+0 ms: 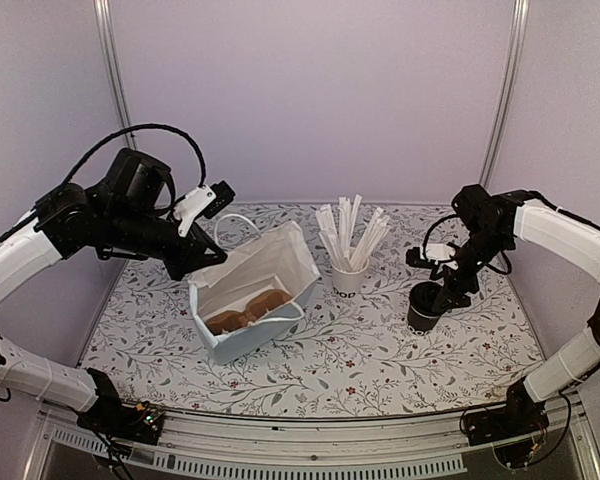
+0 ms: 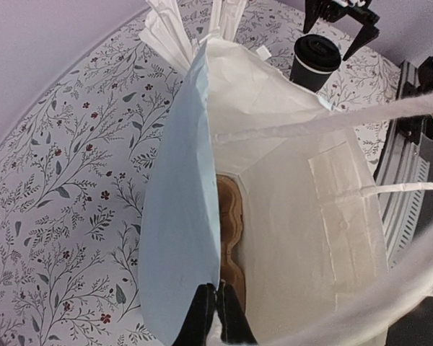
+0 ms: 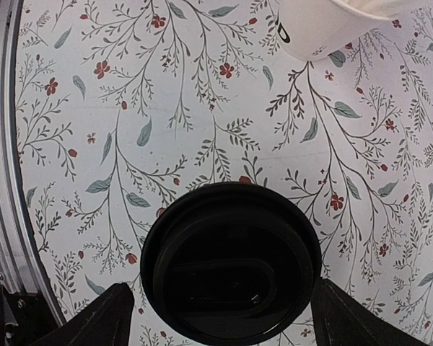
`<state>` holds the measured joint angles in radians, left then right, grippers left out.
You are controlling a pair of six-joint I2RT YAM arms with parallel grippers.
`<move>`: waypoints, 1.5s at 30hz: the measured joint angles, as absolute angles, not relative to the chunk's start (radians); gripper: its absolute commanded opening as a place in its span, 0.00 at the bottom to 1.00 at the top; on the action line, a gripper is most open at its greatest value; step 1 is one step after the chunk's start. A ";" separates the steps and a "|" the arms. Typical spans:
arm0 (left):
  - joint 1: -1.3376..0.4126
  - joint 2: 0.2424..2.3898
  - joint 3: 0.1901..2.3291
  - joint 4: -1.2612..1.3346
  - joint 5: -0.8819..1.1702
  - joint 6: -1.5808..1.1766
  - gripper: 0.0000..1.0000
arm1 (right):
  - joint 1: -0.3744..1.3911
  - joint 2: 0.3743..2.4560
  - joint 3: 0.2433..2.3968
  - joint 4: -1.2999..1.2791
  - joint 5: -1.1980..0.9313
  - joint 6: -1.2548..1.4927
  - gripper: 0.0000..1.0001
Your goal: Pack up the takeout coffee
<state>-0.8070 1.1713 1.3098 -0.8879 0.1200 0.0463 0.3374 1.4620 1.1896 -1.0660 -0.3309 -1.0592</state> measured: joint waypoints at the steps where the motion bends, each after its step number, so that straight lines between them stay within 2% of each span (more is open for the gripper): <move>1: -0.807 1.172 1.310 -0.888 0.120 0.046 0.00 | 0.341 1.462 1.186 -1.065 -0.331 -1.059 0.87; 10: -0.819 1.173 1.312 -0.888 0.122 0.047 0.00 | 0.362 1.465 1.174 -1.029 -0.327 -1.055 0.85; 21: -0.827 1.174 1.312 -0.888 0.123 0.047 0.00 | 0.365 1.471 1.174 -1.008 -0.323 -1.045 0.93; 45: -0.830 1.180 1.312 -0.880 0.127 0.047 0.00 | 0.366 1.490 1.237 -1.089 -0.319 -1.075 0.96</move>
<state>-0.8295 1.1805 1.3117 -0.8799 0.1272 0.0475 0.3660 1.4902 1.2369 -1.0893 -0.3195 -1.0752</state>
